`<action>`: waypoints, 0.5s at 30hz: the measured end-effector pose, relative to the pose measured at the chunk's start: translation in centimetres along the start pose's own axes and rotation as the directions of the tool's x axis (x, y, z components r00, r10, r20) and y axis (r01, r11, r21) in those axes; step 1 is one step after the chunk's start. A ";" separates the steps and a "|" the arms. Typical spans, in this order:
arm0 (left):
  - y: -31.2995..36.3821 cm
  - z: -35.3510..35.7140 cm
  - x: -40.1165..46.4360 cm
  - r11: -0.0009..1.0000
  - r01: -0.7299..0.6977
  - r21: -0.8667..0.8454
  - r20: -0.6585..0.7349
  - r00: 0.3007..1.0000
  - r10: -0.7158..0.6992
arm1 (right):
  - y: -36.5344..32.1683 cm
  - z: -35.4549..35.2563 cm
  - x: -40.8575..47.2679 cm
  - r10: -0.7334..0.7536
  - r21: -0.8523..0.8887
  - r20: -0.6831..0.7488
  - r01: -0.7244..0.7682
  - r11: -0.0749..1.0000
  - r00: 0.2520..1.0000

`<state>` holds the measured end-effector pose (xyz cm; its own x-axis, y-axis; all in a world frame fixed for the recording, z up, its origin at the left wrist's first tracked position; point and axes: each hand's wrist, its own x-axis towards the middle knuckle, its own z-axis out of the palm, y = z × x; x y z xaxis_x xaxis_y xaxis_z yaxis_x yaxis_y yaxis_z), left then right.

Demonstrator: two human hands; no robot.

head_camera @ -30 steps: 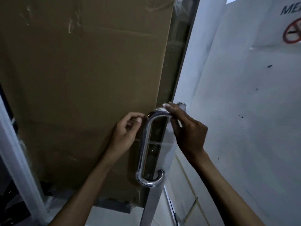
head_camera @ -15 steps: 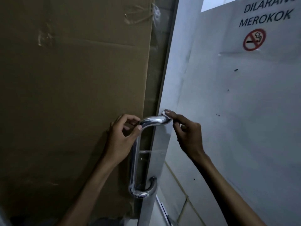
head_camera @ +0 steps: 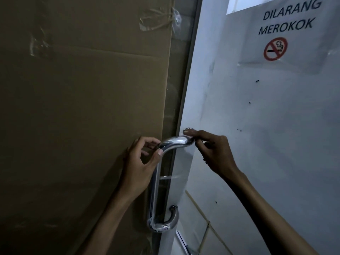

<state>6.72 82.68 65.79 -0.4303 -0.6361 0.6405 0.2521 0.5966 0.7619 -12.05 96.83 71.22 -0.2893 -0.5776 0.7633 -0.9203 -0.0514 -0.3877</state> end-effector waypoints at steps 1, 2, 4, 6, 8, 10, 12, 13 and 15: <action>-0.2 0.1 0.0 1.000 0.003 -0.004 0.002 1.000 -0.003 | 0.2 -0.1 0.2 0.037 -0.012 -0.009 -0.037 0.999 0.999; -0.3 0.2 0.0 1.000 0.009 -0.008 0.004 1.000 -0.009 | 0.4 -0.3 0.4 0.073 -0.014 -0.019 -0.073 0.997 0.997; -0.4 0.2 -0.1 1.000 0.023 -0.018 0.008 1.000 -0.023 | 0.0 -0.2 0.2 0.081 0.004 -0.038 -0.081 0.997 0.996; -0.5 0.4 -0.1 0.999 0.031 -0.039 0.009 0.999 -0.030 | -0.7 -0.1 -0.4 0.038 0.030 -0.027 -0.038 0.999 0.999; -0.5 0.5 -0.3 0.996 0.043 -0.074 0.004 0.999 -0.043 | -0.8 0.0 -0.9 0.044 0.043 -0.031 -0.043 0.998 0.999; -0.3 0.6 -0.4 0.993 0.060 -0.103 0.001 0.998 -0.061 | -0.4 0.2 -0.6 0.111 0.034 -0.067 -0.109 0.993 0.992; -0.3 0.6 -0.5 0.990 0.075 -0.118 0.006 0.997 -0.075 | -0.6 0.7 -0.5 0.115 0.005 -0.106 -0.115 0.993 0.988; -0.2 0.5 -0.5 0.988 0.082 -0.130 0.016 0.997 -0.080 | -1.0 1.0 -0.8 0.077 -0.018 -0.112 -0.079 0.997 0.991; -0.2 0.2 -0.4 0.985 0.094 -0.147 0.027 0.996 -0.091 | -1.8 1.7 -1.5 0.002 -0.080 -0.073 -0.008 0.997 0.997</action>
<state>6.67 82.90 65.36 -0.4749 -0.6740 0.5659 0.3356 0.4557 0.8244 -9.48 96.43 69.93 -0.3097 -0.5172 0.7979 -0.9361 0.0185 -0.3514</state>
